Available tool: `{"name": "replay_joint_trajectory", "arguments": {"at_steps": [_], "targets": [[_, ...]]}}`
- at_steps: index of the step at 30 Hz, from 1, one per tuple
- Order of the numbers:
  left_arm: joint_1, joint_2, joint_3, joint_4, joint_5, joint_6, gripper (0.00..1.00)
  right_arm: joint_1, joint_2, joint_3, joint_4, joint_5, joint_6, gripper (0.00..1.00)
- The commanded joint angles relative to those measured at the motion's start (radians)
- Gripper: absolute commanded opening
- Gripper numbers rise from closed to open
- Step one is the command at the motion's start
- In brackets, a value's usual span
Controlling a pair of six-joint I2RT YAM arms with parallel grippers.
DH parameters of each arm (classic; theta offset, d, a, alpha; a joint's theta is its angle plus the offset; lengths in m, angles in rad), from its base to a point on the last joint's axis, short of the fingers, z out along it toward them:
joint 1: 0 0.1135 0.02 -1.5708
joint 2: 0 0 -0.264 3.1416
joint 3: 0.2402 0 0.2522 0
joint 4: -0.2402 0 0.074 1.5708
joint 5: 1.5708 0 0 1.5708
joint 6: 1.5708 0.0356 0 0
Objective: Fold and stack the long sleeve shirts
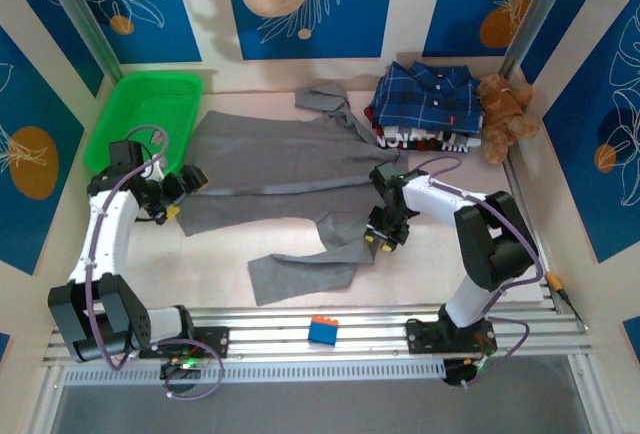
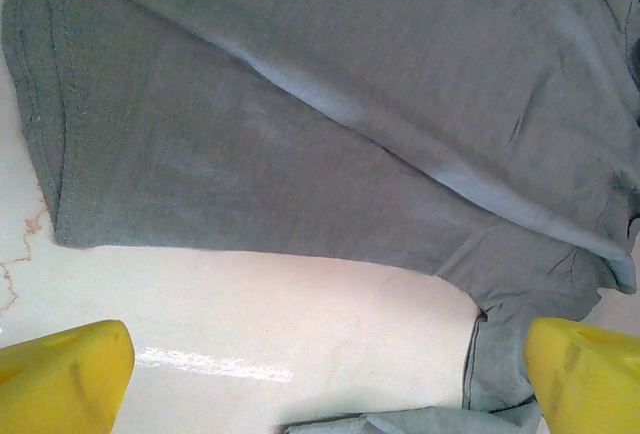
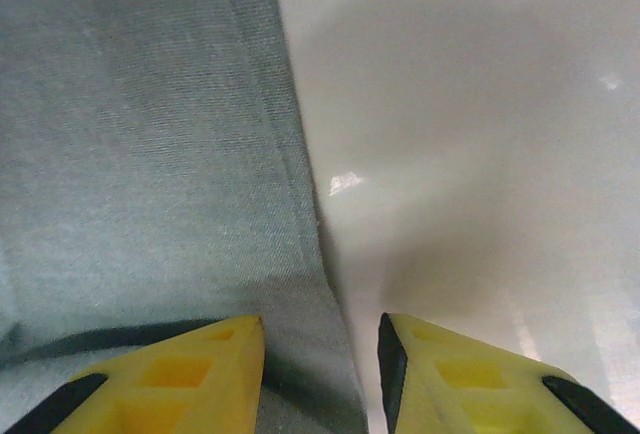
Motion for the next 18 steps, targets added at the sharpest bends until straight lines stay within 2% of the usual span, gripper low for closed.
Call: {"name": "replay_joint_trajectory", "arguments": {"at_steps": [1,5,11,15,18], "targets": [[0.017,-0.027,-0.020,-0.009,-0.013,0.026,1.00,0.016,0.031,0.007,0.001,0.012,0.037,0.36],[0.028,-0.031,-0.034,-0.005,-0.017,0.025,1.00,0.033,0.061,0.009,-0.005,0.040,0.060,0.33],[0.052,-0.046,-0.071,0.006,-0.023,0.001,1.00,0.034,0.089,0.013,-0.016,0.106,0.088,0.19],[0.052,-0.062,-0.061,-0.070,-0.184,0.003,1.00,0.040,0.088,0.035,-0.020,0.122,0.071,0.06],[0.051,-0.060,-0.082,-0.089,-0.215,0.001,1.00,0.049,0.062,0.047,-0.045,0.142,0.046,0.03]]}}
